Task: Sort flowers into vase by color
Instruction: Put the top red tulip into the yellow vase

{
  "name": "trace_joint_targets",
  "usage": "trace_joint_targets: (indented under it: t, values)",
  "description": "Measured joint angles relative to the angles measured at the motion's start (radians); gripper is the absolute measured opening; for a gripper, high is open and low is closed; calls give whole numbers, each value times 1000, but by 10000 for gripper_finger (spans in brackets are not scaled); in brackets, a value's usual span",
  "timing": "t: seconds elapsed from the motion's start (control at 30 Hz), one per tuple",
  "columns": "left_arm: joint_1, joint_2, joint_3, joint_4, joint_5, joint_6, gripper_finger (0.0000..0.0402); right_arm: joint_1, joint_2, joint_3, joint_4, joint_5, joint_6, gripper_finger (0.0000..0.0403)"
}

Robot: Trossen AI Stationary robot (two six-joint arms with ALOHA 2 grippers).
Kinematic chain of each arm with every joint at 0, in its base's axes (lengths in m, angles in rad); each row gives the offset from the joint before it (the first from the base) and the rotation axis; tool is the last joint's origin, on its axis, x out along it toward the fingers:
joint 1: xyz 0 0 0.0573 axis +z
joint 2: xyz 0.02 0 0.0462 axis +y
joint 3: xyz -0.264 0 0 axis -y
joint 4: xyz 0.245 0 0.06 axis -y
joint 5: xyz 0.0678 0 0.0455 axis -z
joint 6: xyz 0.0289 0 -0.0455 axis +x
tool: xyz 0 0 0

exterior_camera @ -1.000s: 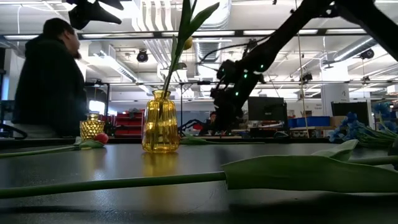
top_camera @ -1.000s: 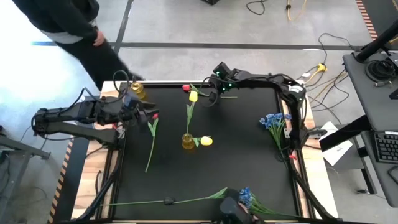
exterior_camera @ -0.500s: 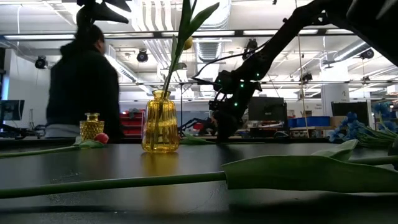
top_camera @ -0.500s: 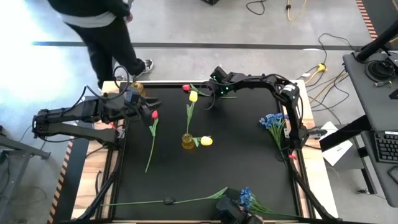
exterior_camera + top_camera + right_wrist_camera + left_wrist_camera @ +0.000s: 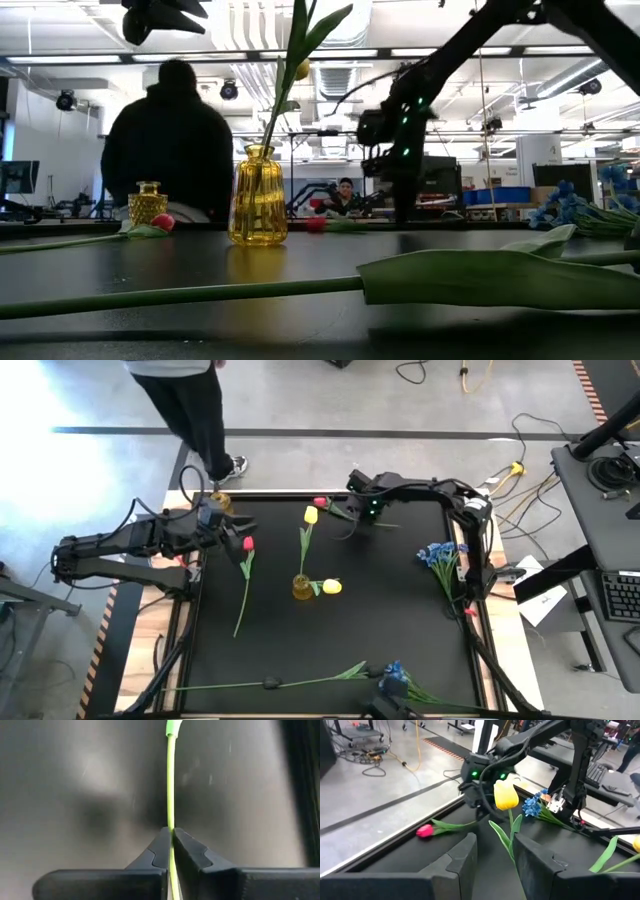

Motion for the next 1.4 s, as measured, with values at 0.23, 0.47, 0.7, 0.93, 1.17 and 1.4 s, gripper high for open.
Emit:
trace_joint_targets:
  t: [0.23, 0.47, 0.7, 0.93, 1.17, 1.4]
  values:
    - [0, -1, 0, 1, -3, 9, 113, -1, -99, -29, -242, -18, 8, 13]
    - [0, -2, 0, 1, -2, 2, 113, 1, -128, -49, -154, -114, 106, 87]
    - [0, -7, 0, 1, -2, 9, 113, 10, -42, -67, 187, -94, 213, 174]
    - [0, -24, 0, -1, -2, 17, 113, 17, 30, -62, 248, -94, 244, 148]
    - [0, -45, 0, -4, 14, 51, 113, 28, 35, -60, 254, -54, 249, 55]
    - [-1, -44, 0, -68, 81, 42, 113, 30, -60, -66, 250, -43, 320, 14]
